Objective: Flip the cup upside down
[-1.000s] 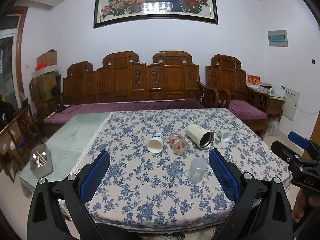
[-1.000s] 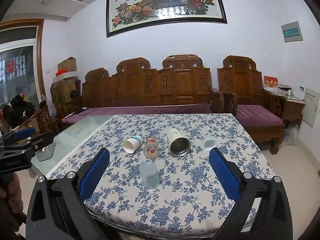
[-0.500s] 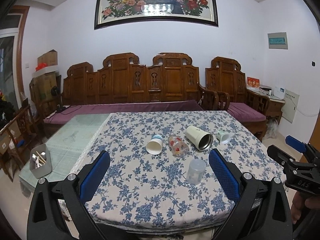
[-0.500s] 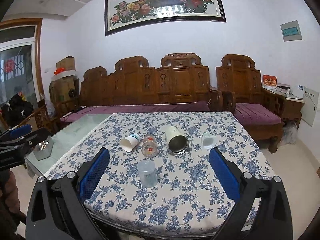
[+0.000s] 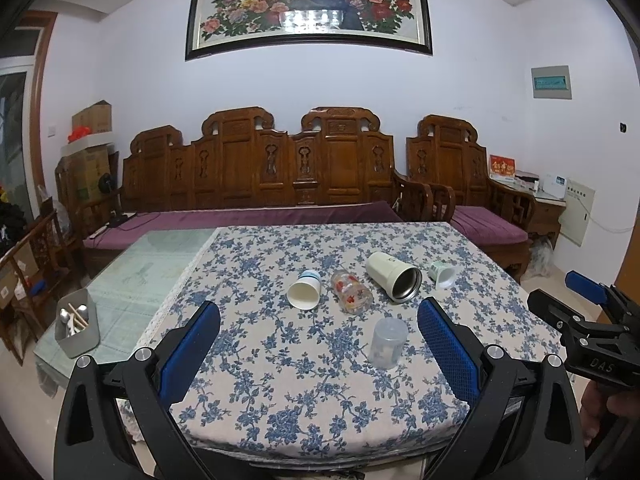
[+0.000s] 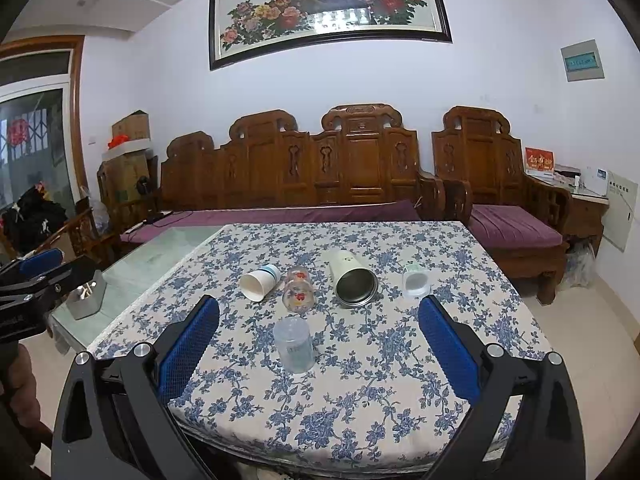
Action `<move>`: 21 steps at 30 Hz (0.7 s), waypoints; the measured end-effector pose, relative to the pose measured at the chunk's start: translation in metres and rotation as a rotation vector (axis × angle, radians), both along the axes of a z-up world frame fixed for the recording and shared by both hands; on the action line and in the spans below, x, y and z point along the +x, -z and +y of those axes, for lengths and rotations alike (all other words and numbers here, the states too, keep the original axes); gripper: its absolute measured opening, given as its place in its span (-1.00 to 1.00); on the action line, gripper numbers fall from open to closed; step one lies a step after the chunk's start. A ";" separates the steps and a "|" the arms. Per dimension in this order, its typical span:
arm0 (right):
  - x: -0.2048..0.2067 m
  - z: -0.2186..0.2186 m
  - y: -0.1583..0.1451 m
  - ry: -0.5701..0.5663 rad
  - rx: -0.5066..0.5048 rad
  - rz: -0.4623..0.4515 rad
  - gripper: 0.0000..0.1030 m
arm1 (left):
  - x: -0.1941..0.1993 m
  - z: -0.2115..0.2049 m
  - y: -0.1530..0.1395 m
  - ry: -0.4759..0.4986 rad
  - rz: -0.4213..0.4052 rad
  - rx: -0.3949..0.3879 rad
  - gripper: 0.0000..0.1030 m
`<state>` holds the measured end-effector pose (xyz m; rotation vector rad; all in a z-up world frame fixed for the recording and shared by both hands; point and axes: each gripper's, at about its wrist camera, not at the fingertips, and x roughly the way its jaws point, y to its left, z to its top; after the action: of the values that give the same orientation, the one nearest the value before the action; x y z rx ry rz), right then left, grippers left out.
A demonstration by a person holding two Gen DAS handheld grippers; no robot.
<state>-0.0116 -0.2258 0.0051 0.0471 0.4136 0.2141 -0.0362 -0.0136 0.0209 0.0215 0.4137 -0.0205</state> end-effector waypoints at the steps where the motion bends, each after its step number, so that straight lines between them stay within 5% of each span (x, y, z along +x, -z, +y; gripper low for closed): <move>1: 0.000 0.000 0.000 0.000 -0.001 -0.001 0.95 | 0.000 0.000 0.000 0.000 0.000 0.001 0.85; 21: -0.003 0.004 -0.001 -0.006 0.005 -0.001 0.95 | 0.002 0.001 0.003 -0.010 0.005 0.007 0.85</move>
<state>-0.0146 -0.2214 0.0057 0.0503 0.4121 0.2208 -0.0346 -0.0126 0.0177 0.0264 0.4191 -0.0095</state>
